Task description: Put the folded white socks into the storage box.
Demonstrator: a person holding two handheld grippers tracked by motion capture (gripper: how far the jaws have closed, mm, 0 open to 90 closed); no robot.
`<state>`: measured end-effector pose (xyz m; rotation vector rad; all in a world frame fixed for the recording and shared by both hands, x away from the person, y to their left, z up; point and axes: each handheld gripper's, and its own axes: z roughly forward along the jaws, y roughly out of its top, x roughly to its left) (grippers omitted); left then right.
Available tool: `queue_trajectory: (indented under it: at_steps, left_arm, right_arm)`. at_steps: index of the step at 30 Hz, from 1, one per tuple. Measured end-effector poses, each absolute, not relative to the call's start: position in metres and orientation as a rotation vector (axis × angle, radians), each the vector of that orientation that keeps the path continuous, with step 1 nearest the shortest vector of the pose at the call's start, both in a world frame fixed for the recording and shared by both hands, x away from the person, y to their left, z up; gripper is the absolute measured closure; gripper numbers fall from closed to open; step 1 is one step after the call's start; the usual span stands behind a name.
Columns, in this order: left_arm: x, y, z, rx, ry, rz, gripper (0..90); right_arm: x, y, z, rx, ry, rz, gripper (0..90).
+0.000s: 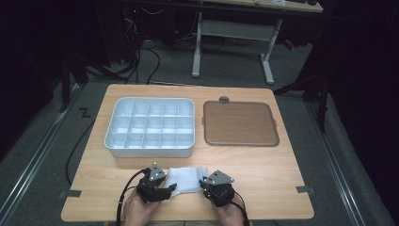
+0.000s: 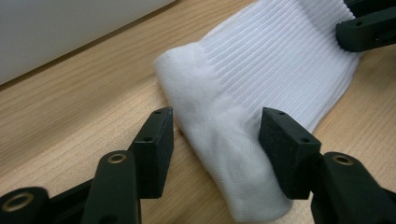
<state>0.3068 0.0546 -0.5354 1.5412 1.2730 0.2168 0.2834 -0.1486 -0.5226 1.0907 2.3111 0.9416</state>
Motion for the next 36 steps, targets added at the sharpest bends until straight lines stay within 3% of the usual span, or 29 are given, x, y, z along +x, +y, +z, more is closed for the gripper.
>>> queue_trajectory:
  at_steps: [14,27,30,36]
  left_arm:
    - [0.308,0.055,-0.534,1.546,1.296,0.210,44.9]
    - [0.318,0.068,-0.516,1.464,1.359,0.097,41.3]
    - [0.325,0.073,-0.511,1.459,1.366,0.105,40.4]
    - [0.341,0.070,-0.503,1.429,1.393,0.076,40.2]
  right_arm:
    - [0.288,-0.150,-0.524,1.085,2.306,0.964,74.9]
    - [0.289,-0.156,-0.509,1.185,2.331,1.049,56.9]
    - [0.288,-0.159,-0.501,1.181,2.301,1.071,57.4]
    - [0.287,-0.152,-0.491,1.134,2.324,1.114,74.2]
